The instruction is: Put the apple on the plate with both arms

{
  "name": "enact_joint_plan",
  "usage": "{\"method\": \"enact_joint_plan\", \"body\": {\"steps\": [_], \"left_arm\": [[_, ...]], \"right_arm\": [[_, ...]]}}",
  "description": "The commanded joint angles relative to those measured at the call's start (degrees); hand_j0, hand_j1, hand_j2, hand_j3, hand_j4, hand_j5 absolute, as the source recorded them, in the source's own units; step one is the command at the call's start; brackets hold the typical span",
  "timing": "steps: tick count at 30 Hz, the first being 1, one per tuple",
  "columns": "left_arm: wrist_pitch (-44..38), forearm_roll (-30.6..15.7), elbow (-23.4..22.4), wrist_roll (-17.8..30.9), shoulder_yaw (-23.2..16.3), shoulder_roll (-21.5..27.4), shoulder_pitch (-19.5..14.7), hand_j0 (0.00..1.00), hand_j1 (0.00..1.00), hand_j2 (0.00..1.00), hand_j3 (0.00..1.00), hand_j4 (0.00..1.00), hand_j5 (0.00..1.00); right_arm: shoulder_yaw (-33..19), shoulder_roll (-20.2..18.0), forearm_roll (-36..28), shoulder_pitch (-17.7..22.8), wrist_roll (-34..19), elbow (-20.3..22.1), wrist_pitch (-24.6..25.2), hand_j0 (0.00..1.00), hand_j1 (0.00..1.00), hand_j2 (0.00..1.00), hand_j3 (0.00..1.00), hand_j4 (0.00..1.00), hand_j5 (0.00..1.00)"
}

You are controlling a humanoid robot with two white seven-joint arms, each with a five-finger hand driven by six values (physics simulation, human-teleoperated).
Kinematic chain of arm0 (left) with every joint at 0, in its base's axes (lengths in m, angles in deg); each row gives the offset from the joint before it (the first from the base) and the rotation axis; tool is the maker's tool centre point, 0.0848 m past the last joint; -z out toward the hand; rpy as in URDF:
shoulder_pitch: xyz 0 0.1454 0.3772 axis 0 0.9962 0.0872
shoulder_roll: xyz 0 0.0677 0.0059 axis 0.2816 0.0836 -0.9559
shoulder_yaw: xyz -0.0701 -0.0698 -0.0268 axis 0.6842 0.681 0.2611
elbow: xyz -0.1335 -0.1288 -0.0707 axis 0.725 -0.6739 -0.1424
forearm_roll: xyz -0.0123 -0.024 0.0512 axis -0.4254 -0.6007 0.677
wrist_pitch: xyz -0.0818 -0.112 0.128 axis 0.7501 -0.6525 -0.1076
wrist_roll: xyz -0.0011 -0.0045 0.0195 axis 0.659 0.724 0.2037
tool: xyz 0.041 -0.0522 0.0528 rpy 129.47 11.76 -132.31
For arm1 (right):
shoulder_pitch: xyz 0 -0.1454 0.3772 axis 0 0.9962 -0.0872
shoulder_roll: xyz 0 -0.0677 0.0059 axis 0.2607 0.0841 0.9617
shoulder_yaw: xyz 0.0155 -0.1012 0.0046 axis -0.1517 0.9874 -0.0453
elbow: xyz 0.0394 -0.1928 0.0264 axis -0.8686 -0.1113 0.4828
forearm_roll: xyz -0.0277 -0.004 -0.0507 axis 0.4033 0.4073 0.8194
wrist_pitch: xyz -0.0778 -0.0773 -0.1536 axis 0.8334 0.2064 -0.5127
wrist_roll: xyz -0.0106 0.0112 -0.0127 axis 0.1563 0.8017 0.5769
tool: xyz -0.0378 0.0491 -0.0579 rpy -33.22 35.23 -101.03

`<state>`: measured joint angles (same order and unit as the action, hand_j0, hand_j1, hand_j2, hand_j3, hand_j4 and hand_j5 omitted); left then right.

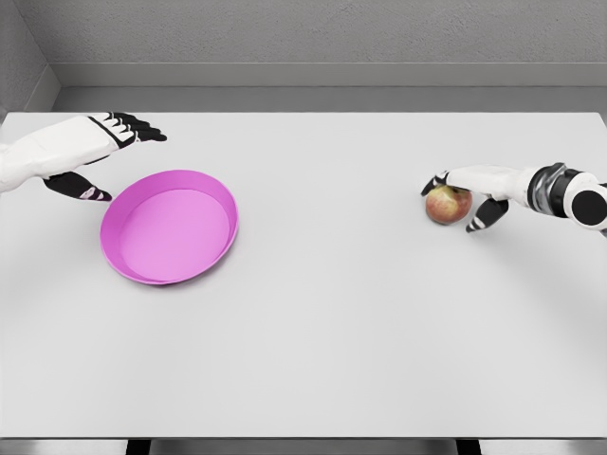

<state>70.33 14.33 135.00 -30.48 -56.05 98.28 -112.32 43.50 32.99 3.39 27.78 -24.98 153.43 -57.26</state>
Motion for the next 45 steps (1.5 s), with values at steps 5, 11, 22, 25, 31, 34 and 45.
{"method": "enact_joint_plan", "body": {"steps": [5,11,22,25,31,34,45], "left_arm": [[-0.1,-0.3,0.2,0.0,0.4,0.1,0.2,1.0,1.0,1.0,1.0,1.0,1.0],[-0.1,-0.3,0.4,0.0,0.2,0.2,0.2,1.0,1.0,1.0,1.0,1.0,1.0],[-0.1,-0.5,1.4,-0.1,-0.3,0.8,0.4,1.0,1.0,1.0,1.0,1.0,1.0],[-0.1,-0.5,1.4,-0.2,-0.3,0.8,0.4,1.0,1.0,1.0,1.0,1.0,1.0],[-0.1,-0.5,1.5,-0.1,-0.3,0.8,0.4,1.0,1.0,1.0,1.0,1.0,1.0],[-0.1,-0.5,1.5,-0.1,-0.3,0.8,0.4,1.0,1.0,1.0,1.0,1.0,1.0],[-0.1,-0.5,1.5,-0.2,-0.3,0.8,0.4,1.0,1.0,1.0,1.0,1.0,1.0]], "right_arm": [[0.2,-0.1,0.0,0.0,-0.8,0.0,-0.1,0.41,0.41,0.41,0.41,0.41,0.41],[0.1,-0.1,0.0,-0.1,-1.0,0.4,0.0,0.41,0.41,0.41,0.41,0.41,0.41],[-0.6,-1.1,0.1,-2.5,-1.7,6.3,-0.4,0.41,0.41,0.41,0.41,0.41,0.41],[-0.6,-1.0,0.1,-2.5,-1.8,10.0,-0.3,0.41,0.41,0.41,0.41,0.41,0.41],[-0.5,1.0,0.2,-2.4,-1.9,14.2,-0.2,0.41,0.41,0.41,0.41,0.41,0.41],[-0.4,2.6,0.2,-2.4,-1.9,15.4,-0.3,0.41,0.41,0.41,0.41,0.41,0.41],[1.1,8.9,0.2,-1.8,-2.0,17.5,-0.3,0.41,0.41,0.41,0.41,0.41,0.41]]}}
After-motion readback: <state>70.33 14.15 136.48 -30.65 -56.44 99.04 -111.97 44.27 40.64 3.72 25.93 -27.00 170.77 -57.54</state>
